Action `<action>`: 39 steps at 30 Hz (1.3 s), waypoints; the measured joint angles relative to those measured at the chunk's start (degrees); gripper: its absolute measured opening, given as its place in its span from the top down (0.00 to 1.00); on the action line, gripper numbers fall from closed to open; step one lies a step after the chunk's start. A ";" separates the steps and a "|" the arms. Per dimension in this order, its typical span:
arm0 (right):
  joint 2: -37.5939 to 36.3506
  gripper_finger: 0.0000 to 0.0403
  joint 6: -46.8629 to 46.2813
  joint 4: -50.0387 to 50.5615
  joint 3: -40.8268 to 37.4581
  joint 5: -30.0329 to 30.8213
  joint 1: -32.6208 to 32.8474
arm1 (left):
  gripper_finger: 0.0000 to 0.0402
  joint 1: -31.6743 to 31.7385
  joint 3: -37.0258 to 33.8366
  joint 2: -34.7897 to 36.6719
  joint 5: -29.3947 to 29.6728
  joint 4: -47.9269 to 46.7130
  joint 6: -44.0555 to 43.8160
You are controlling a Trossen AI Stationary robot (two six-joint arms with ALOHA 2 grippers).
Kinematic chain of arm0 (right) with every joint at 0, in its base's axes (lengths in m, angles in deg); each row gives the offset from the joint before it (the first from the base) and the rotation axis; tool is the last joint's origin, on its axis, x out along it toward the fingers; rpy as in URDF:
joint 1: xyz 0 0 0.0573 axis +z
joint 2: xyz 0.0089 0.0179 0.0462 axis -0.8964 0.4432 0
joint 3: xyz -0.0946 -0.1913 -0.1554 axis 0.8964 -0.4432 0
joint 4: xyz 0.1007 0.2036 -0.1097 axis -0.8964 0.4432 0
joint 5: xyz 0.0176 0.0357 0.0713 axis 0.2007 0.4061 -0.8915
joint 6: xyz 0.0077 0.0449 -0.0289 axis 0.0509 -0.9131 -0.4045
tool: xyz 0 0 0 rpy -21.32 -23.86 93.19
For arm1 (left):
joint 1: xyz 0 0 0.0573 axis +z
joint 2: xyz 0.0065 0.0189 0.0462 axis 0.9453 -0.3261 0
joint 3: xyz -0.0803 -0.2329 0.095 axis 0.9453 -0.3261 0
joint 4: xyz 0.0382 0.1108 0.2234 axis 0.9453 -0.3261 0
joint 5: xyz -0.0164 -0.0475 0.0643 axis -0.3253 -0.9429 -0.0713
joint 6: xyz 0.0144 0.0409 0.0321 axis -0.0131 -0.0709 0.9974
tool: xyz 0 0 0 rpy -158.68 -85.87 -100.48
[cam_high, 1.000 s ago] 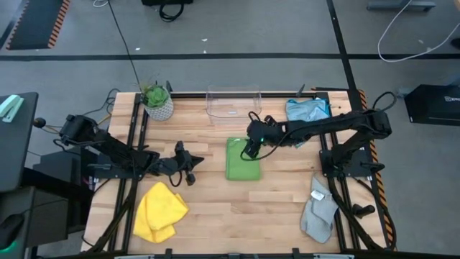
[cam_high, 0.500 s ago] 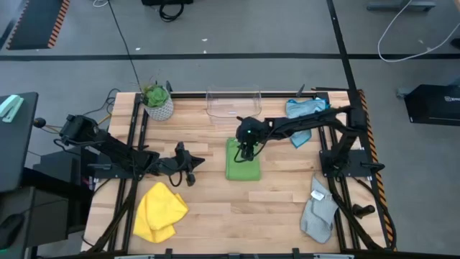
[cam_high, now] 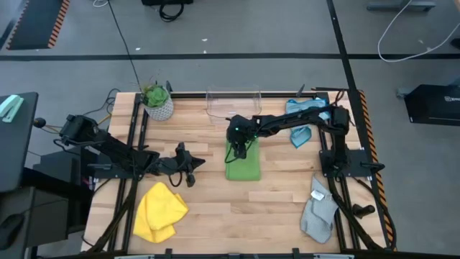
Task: Fold microfiber towels
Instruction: Fold the green microfiber cloth
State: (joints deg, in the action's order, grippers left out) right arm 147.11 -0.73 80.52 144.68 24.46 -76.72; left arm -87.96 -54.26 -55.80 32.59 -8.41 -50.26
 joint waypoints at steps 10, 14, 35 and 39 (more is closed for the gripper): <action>-0.40 0.62 -0.06 1.17 -0.02 -2.99 -0.87 | 0.97 3.03 7.47 -13.50 -8.05 4.32 6.91; -0.29 0.64 -0.14 1.41 -0.09 -3.77 -0.76 | 0.97 3.34 13.57 -22.06 -9.45 4.36 10.12; -0.29 0.71 0.03 2.12 -0.11 -4.69 -1.20 | 0.98 4.04 23.56 -31.30 -9.74 -1.41 10.32; -0.29 0.61 0.37 1.37 -0.11 -1.99 -1.26 | 0.98 4.02 23.56 -31.64 -9.77 -1.41 9.21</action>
State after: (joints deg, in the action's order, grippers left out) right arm 146.82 -0.36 81.89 144.57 22.47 -77.98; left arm -83.94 -30.70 -87.44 22.82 -9.82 -41.05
